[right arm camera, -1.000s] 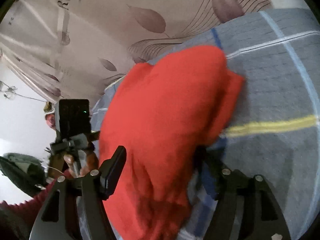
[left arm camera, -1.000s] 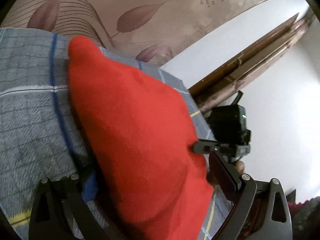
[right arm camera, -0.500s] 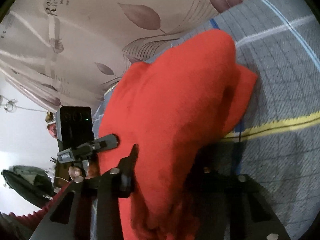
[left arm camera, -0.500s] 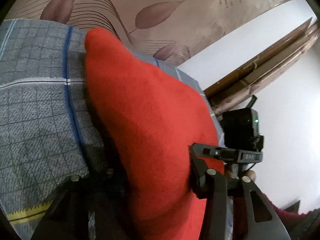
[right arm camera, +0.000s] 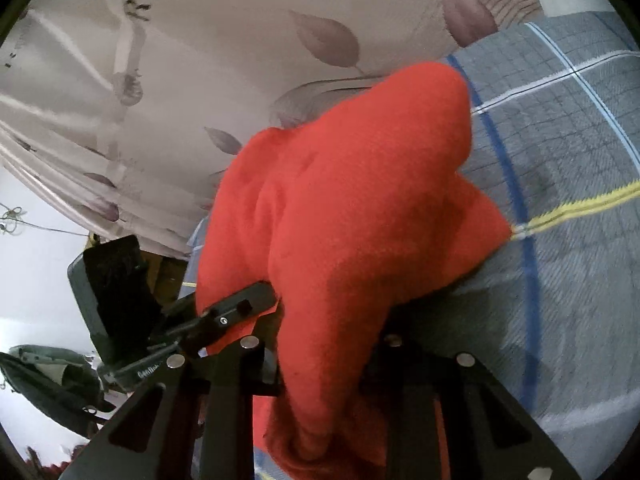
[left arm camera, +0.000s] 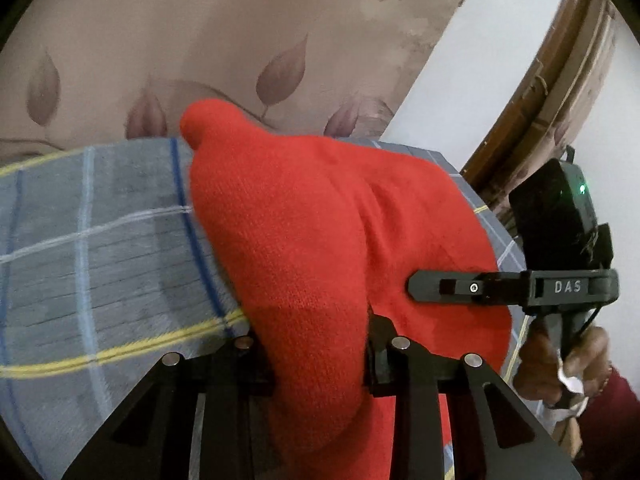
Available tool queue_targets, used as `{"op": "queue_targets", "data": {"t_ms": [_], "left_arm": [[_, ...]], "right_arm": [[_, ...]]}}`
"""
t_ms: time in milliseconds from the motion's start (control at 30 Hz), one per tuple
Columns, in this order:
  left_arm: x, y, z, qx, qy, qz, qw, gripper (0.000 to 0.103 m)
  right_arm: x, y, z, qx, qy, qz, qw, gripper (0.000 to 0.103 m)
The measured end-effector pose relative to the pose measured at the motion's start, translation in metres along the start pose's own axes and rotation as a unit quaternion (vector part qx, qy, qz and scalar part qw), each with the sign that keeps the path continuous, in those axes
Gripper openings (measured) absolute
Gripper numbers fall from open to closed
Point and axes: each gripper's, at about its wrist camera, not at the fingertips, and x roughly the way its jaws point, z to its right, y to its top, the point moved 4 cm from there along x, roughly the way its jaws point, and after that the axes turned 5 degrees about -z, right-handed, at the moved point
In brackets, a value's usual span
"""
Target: Fold small clothes
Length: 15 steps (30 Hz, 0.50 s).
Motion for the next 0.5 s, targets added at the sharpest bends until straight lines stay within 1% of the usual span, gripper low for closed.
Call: {"op": "queue_targets", "data": {"t_ms": [100,300,400,500], "left_arm": [[-0.022,-0.01,0.002,0.003,0.017,0.007,0.9998,0.031],[-0.066,-0.04,0.013,0.02,0.066,0.016,0.9975,0.031],[-0.085,-0.055,0.017,0.021,0.08,0.019,0.9964,0.031],[-0.1,-0.07,0.018,0.017,0.084,0.022,0.996,0.031]], "right_arm": [[-0.001,-0.014,-0.018,0.003,0.014,-0.001,1.0,0.024],[0.001,-0.045,-0.053,-0.007,0.031,-0.006,0.999,0.024],[0.002,-0.06,-0.067,-0.011,0.036,-0.009,0.999,0.024],[0.002,-0.076,-0.079,-0.014,0.04,-0.011,0.999,0.024]]}}
